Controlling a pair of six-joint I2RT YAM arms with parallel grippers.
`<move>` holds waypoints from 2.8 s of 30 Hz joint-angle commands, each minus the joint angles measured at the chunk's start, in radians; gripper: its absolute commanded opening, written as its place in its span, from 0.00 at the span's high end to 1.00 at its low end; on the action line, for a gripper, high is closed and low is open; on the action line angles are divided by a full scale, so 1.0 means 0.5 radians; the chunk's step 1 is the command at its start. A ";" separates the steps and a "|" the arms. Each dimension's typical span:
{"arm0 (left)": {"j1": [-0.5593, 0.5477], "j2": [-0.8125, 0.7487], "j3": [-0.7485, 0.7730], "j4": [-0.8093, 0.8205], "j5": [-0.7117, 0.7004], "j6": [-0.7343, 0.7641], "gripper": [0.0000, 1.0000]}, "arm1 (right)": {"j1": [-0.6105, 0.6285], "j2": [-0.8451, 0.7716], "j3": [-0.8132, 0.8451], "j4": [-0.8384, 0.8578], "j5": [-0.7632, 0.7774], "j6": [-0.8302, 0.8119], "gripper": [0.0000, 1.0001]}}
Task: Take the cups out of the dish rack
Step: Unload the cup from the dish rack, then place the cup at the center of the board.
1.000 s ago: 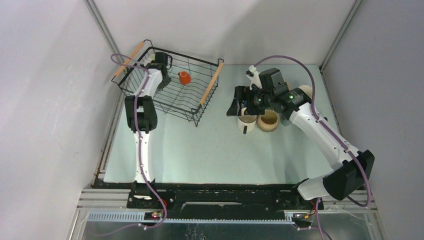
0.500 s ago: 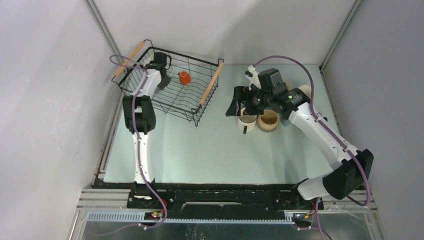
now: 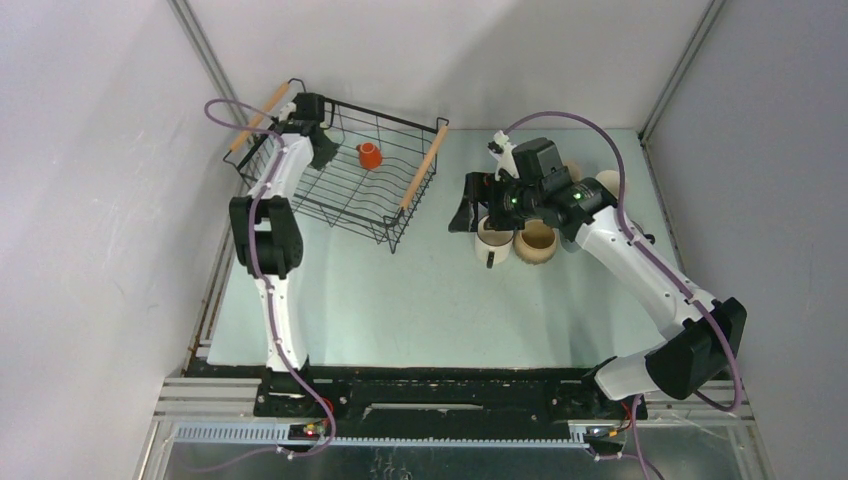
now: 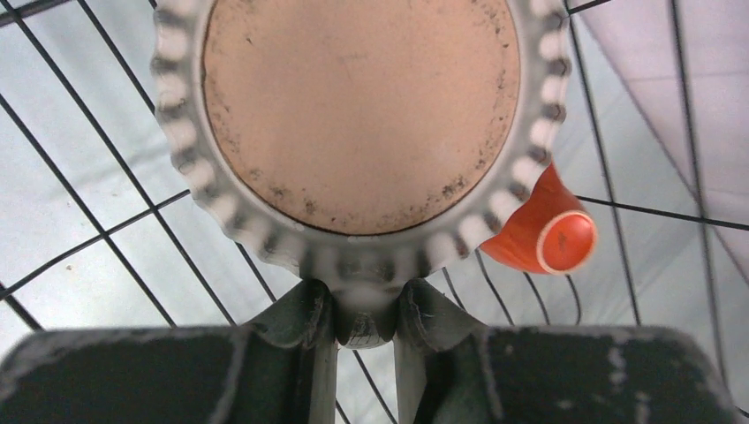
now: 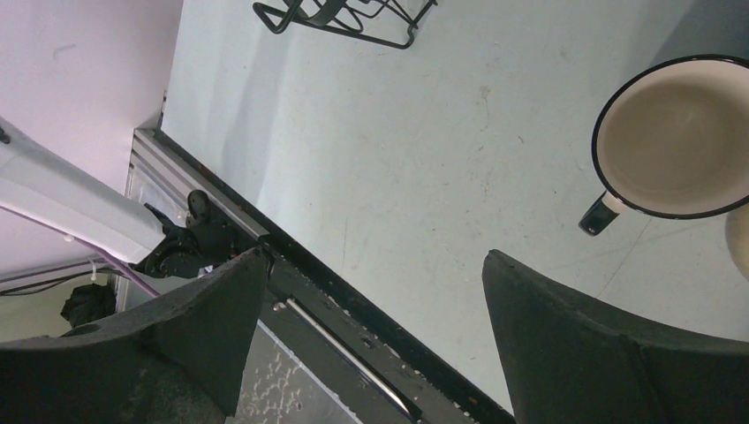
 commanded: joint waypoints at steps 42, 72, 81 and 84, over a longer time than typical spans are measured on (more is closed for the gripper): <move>-0.712 -1.735 -0.839 0.366 1.023 0.188 1.00 | -0.287 -0.653 -0.612 1.214 -0.356 0.832 0.00; -1.078 -2.194 -1.789 1.628 1.770 -0.683 1.00 | -0.183 -0.340 -0.810 2.672 -0.578 1.481 0.09; -1.095 -2.228 -1.983 1.843 1.842 -0.766 1.00 | -0.120 -0.226 -0.812 2.854 -0.603 1.708 0.45; -1.098 -2.242 -2.033 1.881 1.874 -0.763 1.00 | -0.089 -0.224 -0.812 2.841 -0.599 1.722 0.63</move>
